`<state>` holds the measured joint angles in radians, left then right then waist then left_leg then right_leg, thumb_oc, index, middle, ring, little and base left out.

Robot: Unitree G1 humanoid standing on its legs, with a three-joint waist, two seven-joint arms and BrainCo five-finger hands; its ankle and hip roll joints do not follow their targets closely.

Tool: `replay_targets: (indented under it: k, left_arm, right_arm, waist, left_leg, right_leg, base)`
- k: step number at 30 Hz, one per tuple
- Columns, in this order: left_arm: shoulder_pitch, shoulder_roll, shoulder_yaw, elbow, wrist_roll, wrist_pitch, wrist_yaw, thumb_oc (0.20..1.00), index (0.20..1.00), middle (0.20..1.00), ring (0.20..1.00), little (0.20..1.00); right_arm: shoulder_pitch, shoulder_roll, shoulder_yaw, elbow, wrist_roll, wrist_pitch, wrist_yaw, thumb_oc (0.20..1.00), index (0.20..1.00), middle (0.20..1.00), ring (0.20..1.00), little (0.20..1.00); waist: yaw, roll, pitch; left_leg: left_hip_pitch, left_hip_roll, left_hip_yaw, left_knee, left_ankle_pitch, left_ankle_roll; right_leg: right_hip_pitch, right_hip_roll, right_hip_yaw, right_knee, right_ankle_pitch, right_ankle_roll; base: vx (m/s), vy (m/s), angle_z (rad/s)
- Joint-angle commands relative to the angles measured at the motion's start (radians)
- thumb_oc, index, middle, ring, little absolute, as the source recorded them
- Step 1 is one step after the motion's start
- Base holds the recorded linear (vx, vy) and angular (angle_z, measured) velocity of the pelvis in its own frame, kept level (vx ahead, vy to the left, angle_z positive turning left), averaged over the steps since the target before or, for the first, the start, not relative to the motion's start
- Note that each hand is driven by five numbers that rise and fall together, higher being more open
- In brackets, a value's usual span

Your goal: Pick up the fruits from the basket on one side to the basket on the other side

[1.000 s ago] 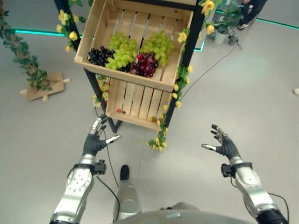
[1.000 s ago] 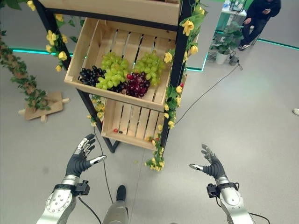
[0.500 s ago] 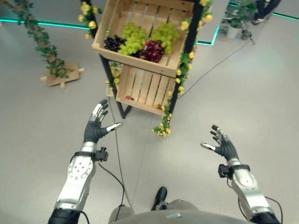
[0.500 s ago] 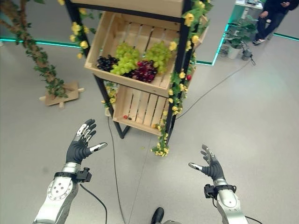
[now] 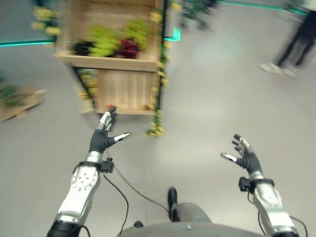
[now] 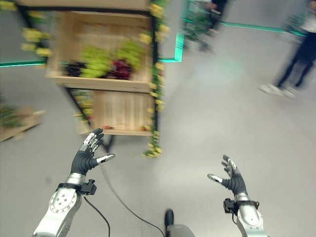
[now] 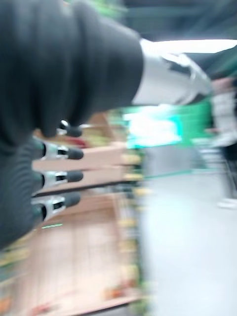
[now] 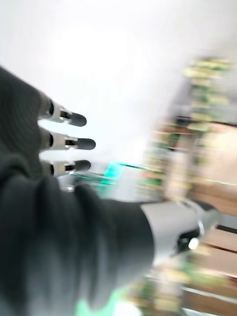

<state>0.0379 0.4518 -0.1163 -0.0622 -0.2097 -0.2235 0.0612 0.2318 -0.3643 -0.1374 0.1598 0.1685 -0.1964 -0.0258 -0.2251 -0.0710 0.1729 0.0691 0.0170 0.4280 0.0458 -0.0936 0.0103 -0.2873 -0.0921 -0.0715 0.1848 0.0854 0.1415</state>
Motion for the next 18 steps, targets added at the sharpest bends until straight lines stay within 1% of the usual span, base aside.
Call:
replay_targets:
  k: [1, 2, 3, 4, 5, 6, 7, 8, 9, 10, 11, 12, 13, 14, 15, 16, 17, 18]
  left_arm:
    - [-0.024, 0.020, 0.014, -0.042, 0.028, -0.060, 0.000, 1.000, 1.000, 1.000, 1.000, 1.000]
    - [-0.020, 0.023, 0.033, -0.041, 0.034, -0.055, 0.008, 1.000, 1.000, 1.000, 1.000, 1.000]
    - [0.002, 0.019, 0.065, -0.055, 0.032, -0.055, 0.021, 1.000, 1.000, 1.000, 1.000, 1.000]
    - [0.004, 0.019, 0.068, -0.058, 0.031, -0.054, 0.021, 1.000, 1.000, 1.000, 1.000, 1.000]
    - [0.021, 0.021, 0.084, -0.078, 0.030, -0.058, 0.021, 1.000, 1.000, 1.000, 1.000, 1.000]
    - [0.031, 0.020, 0.084, -0.086, 0.029, -0.060, 0.018, 1.000, 1.000, 1.000, 1.000, 1.000]
    - [0.036, 0.020, 0.087, -0.088, 0.028, -0.060, 0.017, 1.000, 1.000, 1.000, 1.000, 1.000]
    - [0.043, 0.018, 0.080, -0.095, 0.024, -0.063, 0.013, 1.000, 1.000, 1.000, 1.000, 1.000]
    - [0.034, 0.006, 0.064, -0.080, 0.004, -0.069, 0.007, 1.000, 1.000, 1.000, 1.000, 1.000]
    - [0.033, 0.006, 0.063, -0.079, 0.004, -0.070, 0.007, 1.000, 1.000, 1.000, 1.000, 1.000]
    - [0.023, 0.002, 0.052, -0.080, 0.000, -0.069, 0.004, 1.000, 1.000, 1.000, 1.000, 1.000]
    - [0.009, -0.004, 0.038, -0.070, -0.002, -0.073, 0.000, 1.000, 1.000, 1.000, 1.000, 1.000]
    - [-0.007, -0.009, 0.022, -0.067, -0.007, -0.071, -0.003, 1.000, 1.000, 1.000, 1.000, 1.000]
    - [-0.018, -0.013, 0.010, -0.059, -0.012, -0.071, -0.006, 1.000, 1.000, 1.000, 1.000, 1.000]
    - [-0.030, -0.018, -0.002, -0.051, -0.020, -0.069, -0.007, 1.000, 1.000, 1.000, 1.000, 1.000]
    - [-0.044, -0.028, -0.020, -0.042, -0.030, -0.066, -0.002, 1.000, 1.000, 1.000, 1.000, 1.000]
    - [-0.056, -0.031, -0.031, -0.039, -0.036, -0.063, 0.002, 1.000, 1.000, 1.000, 1.000, 1.000]
    - [-0.058, -0.036, -0.040, -0.040, -0.038, -0.059, 0.007, 1.000, 1.000, 1.000, 1.000, 1.000]
  right_arm:
    - [-0.019, -0.043, -0.047, -0.075, -0.005, -0.078, -0.037, 1.000, 1.000, 1.000, 1.000, 1.000]
    - [-0.041, -0.048, -0.057, -0.072, -0.010, -0.082, -0.060, 1.000, 1.000, 1.000, 1.000, 1.000]
    - [-0.084, -0.058, -0.048, -0.056, -0.026, -0.081, -0.084, 1.000, 1.000, 1.000, 1.000, 1.000]
    - [-0.087, -0.057, -0.045, -0.054, -0.029, -0.081, -0.088, 1.000, 1.000, 1.000, 1.000, 1.000]
    - [-0.117, -0.078, -0.036, -0.045, -0.048, -0.072, -0.093, 1.000, 1.000, 1.000, 1.000, 1.000]
    - [-0.127, -0.081, -0.029, -0.036, -0.048, -0.071, -0.092, 1.000, 1.000, 1.000, 1.000, 1.000]
    - [-0.129, -0.082, -0.024, -0.033, -0.048, -0.071, -0.092, 1.000, 1.000, 1.000, 1.000, 1.000]
    - [-0.129, -0.088, -0.033, -0.031, -0.050, -0.070, -0.097, 1.000, 1.000, 1.000, 1.000, 1.000]
    - [-0.101, -0.095, -0.066, -0.043, -0.048, -0.071, -0.099, 1.000, 1.000, 1.000, 1.000, 1.000]
    - [-0.101, -0.095, -0.067, -0.044, -0.048, -0.071, -0.098, 1.000, 1.000, 1.000, 1.000, 1.000]
    - [-0.095, -0.095, -0.085, -0.039, -0.043, -0.075, -0.104, 1.000, 1.000, 1.000, 1.000, 1.000]
    - [-0.087, -0.102, -0.097, -0.042, -0.042, -0.077, -0.105, 1.000, 1.000, 1.000, 1.000, 1.000]
    - [-0.085, -0.104, -0.101, -0.040, -0.045, -0.078, -0.110, 1.000, 1.000, 1.000, 1.000, 1.000]
    - [-0.086, -0.105, -0.105, -0.033, -0.038, -0.081, -0.116, 1.000, 1.000, 1.000, 1.000, 1.000]
    - [-0.087, -0.104, -0.105, -0.029, -0.028, -0.086, -0.123, 1.000, 1.000, 1.000, 1.000, 1.000]
    - [-0.090, -0.104, -0.096, -0.028, -0.023, -0.090, -0.129, 1.000, 1.000, 1.000, 1.000, 1.000]
    - [-0.096, -0.107, -0.085, -0.025, -0.015, -0.092, -0.128, 1.000, 1.000, 1.000, 1.000, 1.000]
    - [-0.102, -0.108, -0.070, -0.026, -0.007, -0.091, -0.127, 1.000, 1.000, 1.000, 1.000, 1.000]
  waist:
    - [-0.004, 0.017, 0.006]
    - [0.033, 0.029, -0.003]
    - [0.086, 0.026, -0.011]
    - [0.086, 0.026, -0.008]
    - [0.096, 0.008, -0.027]
    - [0.091, 0.001, -0.034]
    - [0.098, 0.002, -0.033]
    - [0.082, -0.001, -0.043]
    - [0.041, 0.008, -0.053]
    - [0.043, 0.009, -0.054]
    - [0.017, 0.011, -0.060]
    - [0.008, 0.021, -0.063]
    - [-0.005, 0.026, -0.066]
    - [0.000, 0.031, -0.064]
    - [0.013, 0.038, -0.059]
    - [0.031, 0.043, -0.050]
    - [0.047, 0.038, -0.042]
    - [0.065, 0.028, -0.034]
  left_leg:
    - [-0.034, 0.063, -0.055, 0.095, -0.063, -0.014]
    - [-0.031, 0.092, -0.002, 0.092, -0.068, -0.025]
    - [-0.016, 0.124, 0.132, 0.092, -0.052, -0.037]
    - [-0.009, 0.124, 0.135, 0.088, -0.051, -0.039]
    - [0.010, 0.133, 0.242, 0.091, -0.043, -0.039]
    - [0.017, 0.134, 0.259, 0.095, -0.046, -0.036]
    - [0.023, 0.135, 0.267, 0.095, -0.049, -0.038]
    - [0.039, 0.144, 0.297, 0.098, -0.046, -0.043]
    - [0.064, 0.169, 0.304, 0.118, -0.059, -0.052]
    - [0.064, 0.170, 0.307, 0.120, -0.060, -0.052]
    - [0.079, 0.179, 0.314, 0.132, -0.063, -0.055]
    - [0.090, 0.205, 0.325, 0.161, -0.073, -0.063]
    - [0.105, 0.229, 0.335, 0.194, -0.062, -0.079]
    - [0.105, 0.272, 0.322, 0.274, -0.020, -0.112]
    - [0.091, 0.318, 0.280, 0.363, 0.051, -0.154]
    - [0.067, 0.344, 0.172, 0.469, 0.126, -0.189]
    - [0.032, 0.339, 0.069, 0.540, 0.146, -0.184]
    - [0.003, 0.288, -0.033, 0.576, 0.125, -0.168]
  right_leg:
    - [0.060, -0.135, -0.092, -0.075, -0.012, 0.063]
    - [0.085, -0.209, -0.266, -0.059, -0.039, 0.057]
    - [0.139, -0.315, -0.571, -0.037, -0.020, 0.048]
    - [0.146, -0.313, -0.573, -0.041, -0.018, 0.049]
    - [0.196, -0.350, -0.717, -0.054, 0.022, 0.057]
    - [0.206, -0.335, -0.708, -0.076, 0.030, 0.064]
    - [0.206, -0.328, -0.697, -0.086, 0.036, 0.066]
    - [0.193, -0.306, -0.654, -0.091, 0.044, 0.067]
    - [0.158, -0.273, -0.560, -0.068, 0.023, 0.061]
    - [0.156, -0.272, -0.558, -0.067, 0.022, 0.060]
    - [0.150, -0.257, -0.546, -0.064, 0.009, 0.055]
    - [0.141, -0.232, -0.525, -0.045, -0.023, 0.040]
    - [0.135, -0.203, -0.511, -0.032, -0.055, 0.023]
    - [0.142, -0.157, -0.487, -0.029, -0.093, 0.002]
    - [0.162, -0.100, -0.458, -0.037, -0.128, -0.025]
    - [0.185, -0.039, -0.416, -0.052, -0.159, -0.061]
    - [0.205, -0.007, -0.374, -0.070, -0.169, -0.082]
    - [0.221, 0.014, -0.322, -0.085, -0.171, -0.096]
  base:
    - [-0.17, -0.011, -1.63]
    - [-0.21, -0.103, -2.03]
    - [-0.21, -0.098, -2.15]
    - [-0.28, -0.271, -2.99]
    - [-0.11, -0.230, -3.43]
    - [-0.11, -0.227, -3.74]
    - [0.07, -0.180, -2.80]
    - [0.22, -0.326, -2.06]
    - [0.21, -0.334, -1.39]
    - [0.22, -0.315, -0.37]
    - [0.12, -0.208, -0.27]
    - [0.20, -0.328, -0.92]
    - [0.23, -0.375, -1.31]
    - [0.28, -0.436, -1.45]
    - [0.31, -0.480, -1.00]
    - [0.29, -0.406, -1.39]
    - [0.26, -0.307, -1.42]
    - [0.15, -0.165, -2.35]
